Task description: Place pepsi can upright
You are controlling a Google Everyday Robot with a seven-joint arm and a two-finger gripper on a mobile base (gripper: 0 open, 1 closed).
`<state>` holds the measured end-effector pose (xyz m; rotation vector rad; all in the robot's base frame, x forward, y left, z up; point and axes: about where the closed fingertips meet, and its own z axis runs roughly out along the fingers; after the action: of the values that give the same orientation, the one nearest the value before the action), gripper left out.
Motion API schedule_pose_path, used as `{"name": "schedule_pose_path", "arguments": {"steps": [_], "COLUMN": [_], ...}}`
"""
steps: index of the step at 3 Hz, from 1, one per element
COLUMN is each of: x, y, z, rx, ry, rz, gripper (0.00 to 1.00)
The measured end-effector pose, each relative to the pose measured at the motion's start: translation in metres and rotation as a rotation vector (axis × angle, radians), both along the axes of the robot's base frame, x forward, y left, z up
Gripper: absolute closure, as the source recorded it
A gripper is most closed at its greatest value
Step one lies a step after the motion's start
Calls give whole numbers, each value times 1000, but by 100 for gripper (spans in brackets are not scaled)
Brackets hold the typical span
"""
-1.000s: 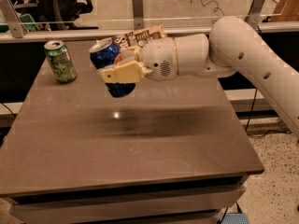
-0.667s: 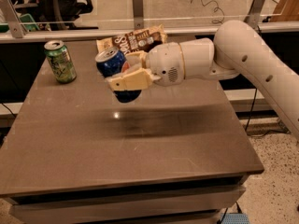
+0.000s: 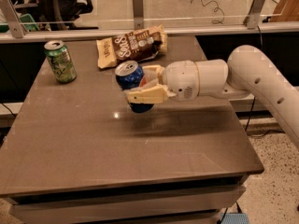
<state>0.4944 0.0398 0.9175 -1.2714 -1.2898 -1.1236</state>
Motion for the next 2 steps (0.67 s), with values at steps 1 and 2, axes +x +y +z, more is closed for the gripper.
{"name": "schedule_pose_path", "arguments": {"steps": [1,2], "x": [5,9], "y": [-21,-38], "z": [-11,-13], "rx": [63,100], "ry": [7,9], "rz": [-48,-69], "gripper": [100,100]}}
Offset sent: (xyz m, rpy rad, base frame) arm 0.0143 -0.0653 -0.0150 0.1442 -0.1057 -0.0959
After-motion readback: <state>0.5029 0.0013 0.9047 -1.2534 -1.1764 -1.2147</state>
